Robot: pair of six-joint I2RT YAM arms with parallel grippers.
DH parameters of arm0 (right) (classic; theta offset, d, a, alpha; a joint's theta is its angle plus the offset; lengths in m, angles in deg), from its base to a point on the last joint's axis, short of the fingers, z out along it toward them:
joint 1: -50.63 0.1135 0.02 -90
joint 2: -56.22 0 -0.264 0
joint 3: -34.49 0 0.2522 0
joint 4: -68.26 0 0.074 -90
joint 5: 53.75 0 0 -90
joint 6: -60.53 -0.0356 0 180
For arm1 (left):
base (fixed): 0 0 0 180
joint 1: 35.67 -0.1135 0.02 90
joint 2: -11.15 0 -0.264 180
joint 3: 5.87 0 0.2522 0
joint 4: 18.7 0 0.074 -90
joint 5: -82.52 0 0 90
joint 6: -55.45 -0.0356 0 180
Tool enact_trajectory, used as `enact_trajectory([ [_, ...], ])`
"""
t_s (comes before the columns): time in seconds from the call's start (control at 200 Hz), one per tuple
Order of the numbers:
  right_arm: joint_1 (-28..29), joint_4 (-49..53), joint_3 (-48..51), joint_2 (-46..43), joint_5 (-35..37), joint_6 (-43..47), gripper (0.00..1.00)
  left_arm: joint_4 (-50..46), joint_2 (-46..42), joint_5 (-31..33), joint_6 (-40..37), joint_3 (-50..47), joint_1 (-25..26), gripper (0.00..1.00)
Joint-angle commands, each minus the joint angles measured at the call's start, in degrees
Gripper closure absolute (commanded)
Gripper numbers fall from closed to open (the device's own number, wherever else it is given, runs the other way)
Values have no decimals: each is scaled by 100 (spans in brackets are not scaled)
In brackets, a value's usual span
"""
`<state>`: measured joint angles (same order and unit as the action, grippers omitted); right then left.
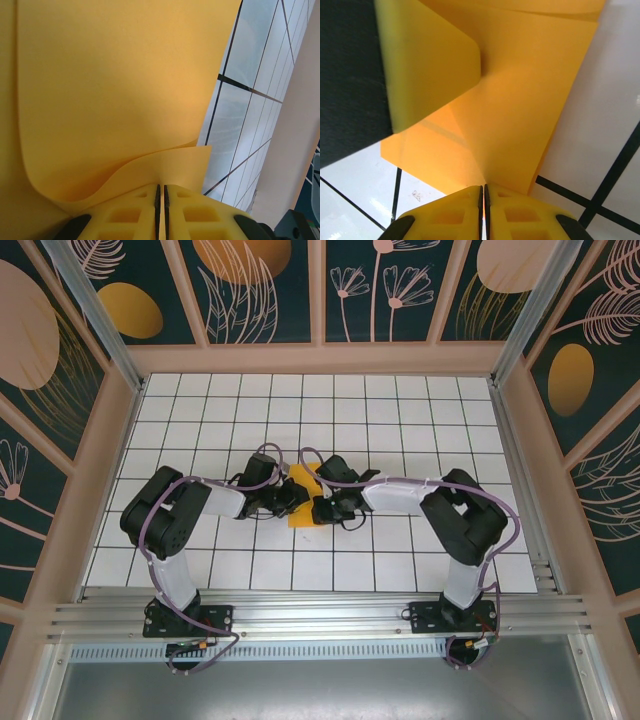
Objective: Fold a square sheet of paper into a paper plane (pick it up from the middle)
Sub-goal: Fold the triangle a second time at the center of the table.
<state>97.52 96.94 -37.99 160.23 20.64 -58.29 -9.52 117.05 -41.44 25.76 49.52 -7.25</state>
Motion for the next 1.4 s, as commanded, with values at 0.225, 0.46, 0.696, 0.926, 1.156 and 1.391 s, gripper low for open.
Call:
enact_trajectory([
  [0.225,21,198,399,-49,68,-25,88,-719,185,618,29,-195,-37,86],
  [0.46,-74,55,845,-358,-191,-131,88,-723,211,627,-2,-172,-39,86],
  [0.696,-172,-206,942,-773,-722,-199,88,-734,160,696,-114,-181,-39,86],
  [0.926,-171,-229,483,-1141,-316,-439,87,-685,153,736,-64,-277,-39,86],
  [1.156,-181,-147,76,-985,-101,-633,84,-778,90,783,-84,-331,-39,86],
  [1.391,-203,-374,92,-837,-137,-704,84,-855,99,844,-182,-229,-39,86],
])
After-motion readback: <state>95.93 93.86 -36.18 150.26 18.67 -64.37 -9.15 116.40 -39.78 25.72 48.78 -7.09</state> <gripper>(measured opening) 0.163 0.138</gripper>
